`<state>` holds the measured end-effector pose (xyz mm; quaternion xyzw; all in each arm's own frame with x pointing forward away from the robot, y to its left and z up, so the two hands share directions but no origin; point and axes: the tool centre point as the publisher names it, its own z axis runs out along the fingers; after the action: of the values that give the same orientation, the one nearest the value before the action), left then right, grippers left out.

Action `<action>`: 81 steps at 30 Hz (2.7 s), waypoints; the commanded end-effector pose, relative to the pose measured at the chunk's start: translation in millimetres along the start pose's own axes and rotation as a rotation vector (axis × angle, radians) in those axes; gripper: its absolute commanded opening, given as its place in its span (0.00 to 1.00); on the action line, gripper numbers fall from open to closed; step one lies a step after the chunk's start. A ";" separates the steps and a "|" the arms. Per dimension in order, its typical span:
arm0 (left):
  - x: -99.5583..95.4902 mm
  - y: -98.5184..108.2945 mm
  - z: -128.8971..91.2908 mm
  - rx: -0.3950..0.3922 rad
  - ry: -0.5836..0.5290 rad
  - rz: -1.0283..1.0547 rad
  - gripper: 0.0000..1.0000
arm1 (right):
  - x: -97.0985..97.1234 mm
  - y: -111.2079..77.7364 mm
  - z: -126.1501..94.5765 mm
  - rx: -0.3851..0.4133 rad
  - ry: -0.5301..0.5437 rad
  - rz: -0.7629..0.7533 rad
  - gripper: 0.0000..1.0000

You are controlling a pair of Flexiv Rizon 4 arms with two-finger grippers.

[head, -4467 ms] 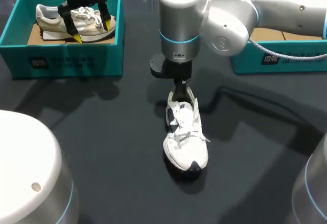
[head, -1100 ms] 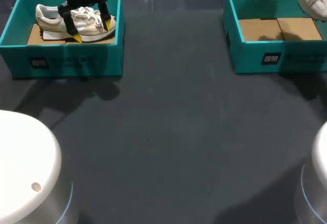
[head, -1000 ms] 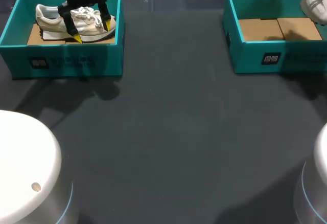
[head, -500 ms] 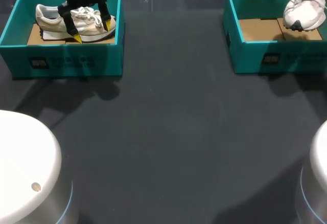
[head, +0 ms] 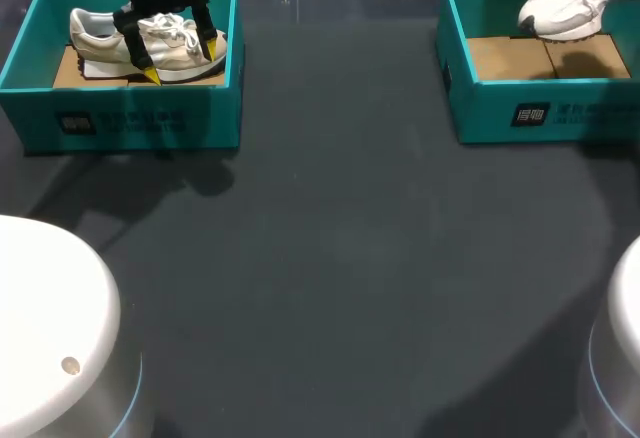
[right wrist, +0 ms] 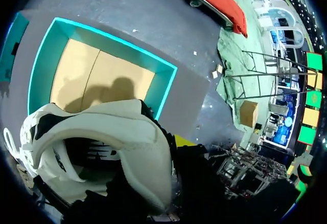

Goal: Take the shoe out of the shoebox, open the shoe tongue, remove and reinsert the insole, then place the shoe into the shoebox

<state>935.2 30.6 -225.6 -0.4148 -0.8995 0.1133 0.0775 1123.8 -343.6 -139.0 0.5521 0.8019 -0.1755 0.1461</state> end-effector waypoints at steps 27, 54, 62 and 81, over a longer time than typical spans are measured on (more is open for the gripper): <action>0.2 0.2 -0.2 -0.001 0.001 0.001 1.00 | 30.2 -25.0 49.0 -0.068 -0.124 0.440 0.00; 0.2 0.2 -0.2 -0.001 0.001 0.001 1.00 | 69.8 -43.2 92.8 -0.078 -0.133 0.454 0.00; 0.2 0.2 -0.2 -0.001 0.001 0.001 1.00 | 71.6 -47.8 93.2 -0.092 -0.106 0.467 0.00; 0.2 0.2 -0.2 -0.001 0.001 0.001 1.00 | 93.2 -59.2 144.0 -0.031 -0.016 0.519 0.00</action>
<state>935.2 30.6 -225.6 -0.4148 -0.8995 0.1133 0.0775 1039.6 -347.6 -296.5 0.7352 0.6340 -0.1257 0.2042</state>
